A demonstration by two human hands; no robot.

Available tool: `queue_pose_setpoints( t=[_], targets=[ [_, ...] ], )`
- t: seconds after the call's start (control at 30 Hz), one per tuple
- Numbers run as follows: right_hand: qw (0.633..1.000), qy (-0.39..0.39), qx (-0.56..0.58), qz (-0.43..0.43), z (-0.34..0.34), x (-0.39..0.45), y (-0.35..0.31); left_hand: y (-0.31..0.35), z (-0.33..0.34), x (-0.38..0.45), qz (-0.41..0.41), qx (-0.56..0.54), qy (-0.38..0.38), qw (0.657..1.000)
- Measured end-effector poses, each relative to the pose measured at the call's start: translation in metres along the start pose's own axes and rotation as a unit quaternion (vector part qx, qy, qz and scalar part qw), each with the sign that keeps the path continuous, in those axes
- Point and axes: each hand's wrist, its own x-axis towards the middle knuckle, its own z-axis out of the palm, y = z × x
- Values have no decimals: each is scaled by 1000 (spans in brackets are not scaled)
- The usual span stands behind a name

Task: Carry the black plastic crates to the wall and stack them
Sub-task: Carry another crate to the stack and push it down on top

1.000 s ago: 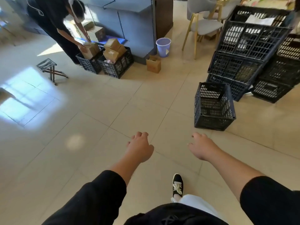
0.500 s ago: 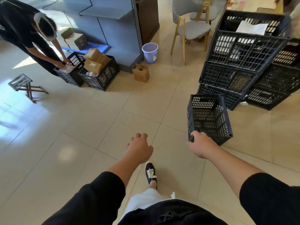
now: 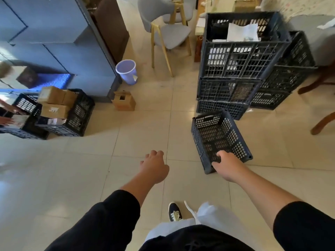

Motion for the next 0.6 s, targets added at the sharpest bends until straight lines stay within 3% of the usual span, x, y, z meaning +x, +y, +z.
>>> queue_pose_setpoints(
  t=[0.27,0.6],
  targets=[
    [992,-10,93,83,-43,94,33,78,-55,117,72,72,-30,994],
    [957,-11,250,148,-121,194,64,194,-121,232,128,150,-44,979]
  ],
)
